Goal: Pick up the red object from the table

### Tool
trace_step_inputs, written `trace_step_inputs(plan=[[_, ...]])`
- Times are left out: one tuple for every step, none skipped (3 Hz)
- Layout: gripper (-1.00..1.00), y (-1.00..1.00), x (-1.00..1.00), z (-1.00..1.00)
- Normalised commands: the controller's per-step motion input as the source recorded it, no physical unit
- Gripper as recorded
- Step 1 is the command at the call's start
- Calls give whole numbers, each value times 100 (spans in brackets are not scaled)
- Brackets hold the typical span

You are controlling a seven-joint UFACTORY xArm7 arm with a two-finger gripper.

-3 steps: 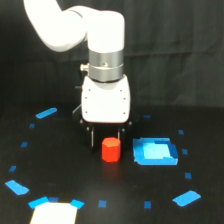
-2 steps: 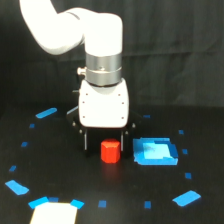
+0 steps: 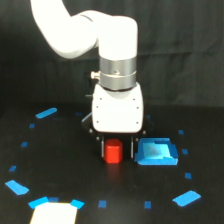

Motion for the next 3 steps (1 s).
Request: trace_step_inputs(plan=[[-100,39,80,-53],[-79,78,100,10],[-100,48,100,100]])
